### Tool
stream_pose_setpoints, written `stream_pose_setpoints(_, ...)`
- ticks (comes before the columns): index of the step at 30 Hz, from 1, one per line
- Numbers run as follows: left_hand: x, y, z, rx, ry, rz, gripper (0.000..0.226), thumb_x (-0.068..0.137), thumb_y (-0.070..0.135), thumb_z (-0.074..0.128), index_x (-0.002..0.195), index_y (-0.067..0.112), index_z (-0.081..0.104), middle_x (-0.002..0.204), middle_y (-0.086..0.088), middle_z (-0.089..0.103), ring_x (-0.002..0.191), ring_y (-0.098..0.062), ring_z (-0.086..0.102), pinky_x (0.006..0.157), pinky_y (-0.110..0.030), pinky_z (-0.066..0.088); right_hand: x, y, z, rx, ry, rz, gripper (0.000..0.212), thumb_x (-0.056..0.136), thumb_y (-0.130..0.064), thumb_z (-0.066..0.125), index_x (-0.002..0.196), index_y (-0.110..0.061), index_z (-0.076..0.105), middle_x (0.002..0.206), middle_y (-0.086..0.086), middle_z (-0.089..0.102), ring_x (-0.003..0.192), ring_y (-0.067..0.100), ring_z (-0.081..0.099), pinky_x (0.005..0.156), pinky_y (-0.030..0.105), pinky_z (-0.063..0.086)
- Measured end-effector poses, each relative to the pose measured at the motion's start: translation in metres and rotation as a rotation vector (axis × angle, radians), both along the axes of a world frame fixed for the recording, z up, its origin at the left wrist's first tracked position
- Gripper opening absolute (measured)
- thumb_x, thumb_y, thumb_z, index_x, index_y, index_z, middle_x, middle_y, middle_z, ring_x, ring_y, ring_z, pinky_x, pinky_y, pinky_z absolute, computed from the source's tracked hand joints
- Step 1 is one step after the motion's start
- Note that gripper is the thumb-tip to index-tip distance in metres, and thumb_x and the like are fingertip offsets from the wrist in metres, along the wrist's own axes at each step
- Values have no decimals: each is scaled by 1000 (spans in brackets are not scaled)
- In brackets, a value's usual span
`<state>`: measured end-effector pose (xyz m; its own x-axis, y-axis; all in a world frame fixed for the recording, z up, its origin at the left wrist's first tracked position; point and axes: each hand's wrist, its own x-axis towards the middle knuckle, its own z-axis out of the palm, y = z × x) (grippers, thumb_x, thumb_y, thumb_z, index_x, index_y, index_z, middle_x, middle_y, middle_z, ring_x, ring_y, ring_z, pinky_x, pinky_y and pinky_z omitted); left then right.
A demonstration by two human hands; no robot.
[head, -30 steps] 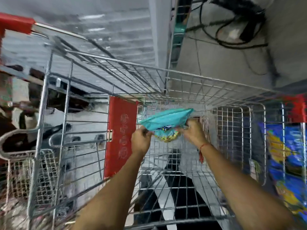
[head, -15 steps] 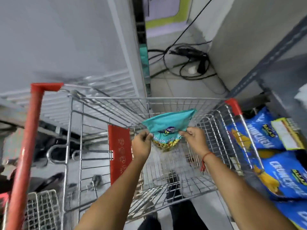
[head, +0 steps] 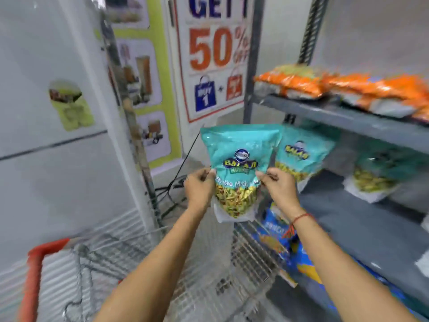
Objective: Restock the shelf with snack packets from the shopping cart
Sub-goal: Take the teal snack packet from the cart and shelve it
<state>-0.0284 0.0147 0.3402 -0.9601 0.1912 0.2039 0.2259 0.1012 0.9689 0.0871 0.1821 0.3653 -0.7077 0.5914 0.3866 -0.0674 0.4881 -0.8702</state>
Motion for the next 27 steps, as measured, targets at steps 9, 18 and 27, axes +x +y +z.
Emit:
stream_pose_setpoints(9,45,86,106,201,60,-268,18,73,40,65,70,24,74,76,-4,76,77,-24,70,80,-46,57,78,61,92,10,317,-212,43,75,-40,72,65,1,62,61,27,60,62,12,44,59,32,36)
stream_pose_setpoints(18,76,140,99,169,32,-350,20,79,29,66,61,31,72,66,7,72,70,-12,66,80,-42,56,124,93,79,50,274,-357,41,77,-32,73,48,-14,50,41,-10,39,47,7,30,53,30,28)
stream_pose_setpoints(27,89,204,-3,-8,-50,-371,29,84,23,63,56,23,56,57,5,55,62,-16,50,65,-34,41,151,152,0,71,-16,-364,54,80,-21,72,44,-18,32,45,-9,28,49,5,24,53,28,20)
